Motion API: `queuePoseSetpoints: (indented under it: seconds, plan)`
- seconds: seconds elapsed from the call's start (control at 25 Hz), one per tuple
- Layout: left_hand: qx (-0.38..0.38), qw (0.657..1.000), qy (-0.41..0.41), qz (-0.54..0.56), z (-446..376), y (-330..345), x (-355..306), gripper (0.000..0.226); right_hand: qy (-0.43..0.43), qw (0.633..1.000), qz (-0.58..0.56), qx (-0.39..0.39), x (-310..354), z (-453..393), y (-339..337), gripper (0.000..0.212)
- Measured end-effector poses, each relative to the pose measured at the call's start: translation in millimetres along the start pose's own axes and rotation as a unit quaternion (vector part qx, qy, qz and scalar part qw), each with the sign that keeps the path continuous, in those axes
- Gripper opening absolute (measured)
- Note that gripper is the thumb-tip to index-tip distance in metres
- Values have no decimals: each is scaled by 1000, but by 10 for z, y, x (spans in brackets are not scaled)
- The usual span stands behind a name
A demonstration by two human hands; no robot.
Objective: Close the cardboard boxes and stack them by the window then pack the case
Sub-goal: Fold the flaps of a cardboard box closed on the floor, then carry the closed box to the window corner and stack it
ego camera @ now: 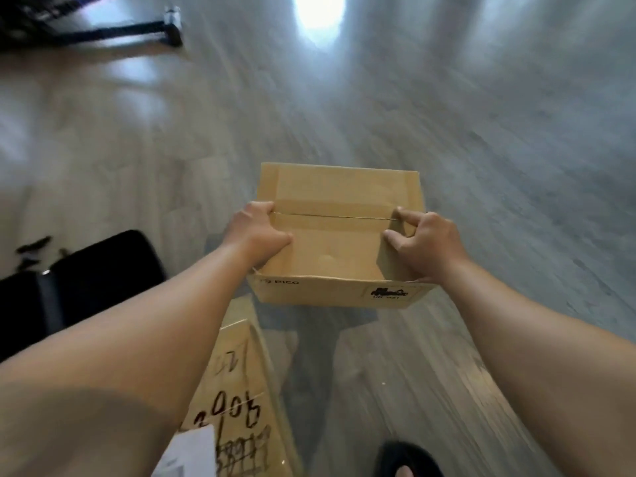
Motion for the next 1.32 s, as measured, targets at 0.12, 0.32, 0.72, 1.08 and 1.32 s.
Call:
queuePoseSetpoints:
  seconds: [0.12, 0.32, 0.72, 1.08, 1.32]
  plan:
    - [-43, 998, -49, -18, 186, -833, 223, 58, -44, 998, -49, 25, 798, 30, -123, 55]
    - [-104, 978, -178, -3, 933, -2611, 253, 73, -138, 981, -59, 123, 2461, 242, -878, 56]
    - [-280, 856, -434, 2, 3943, -6082, -124, 77, -432, 845, -46, 313, 5687, 2211, -2691, 58]
    - [-397, 756, -520, -19, 7488, -7611, -236, 42, -569, 722, -58, 389, 7132, 5523, -3897, 72]
    - [-429, 655, -620, -51, 9546, -8056, -295, 46, -657, 616, -66, 430, 7562, 7598, -4392, 67]
Point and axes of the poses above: each hand's wrist, its own z-axis away from the middle knuckle, its own y-axis out of the palm, x = y × z, the point moved 1 cm from there along -z, towards the middle knuckle, and after that the axes turned 8 degrees about -x, right-handed, at the moved point
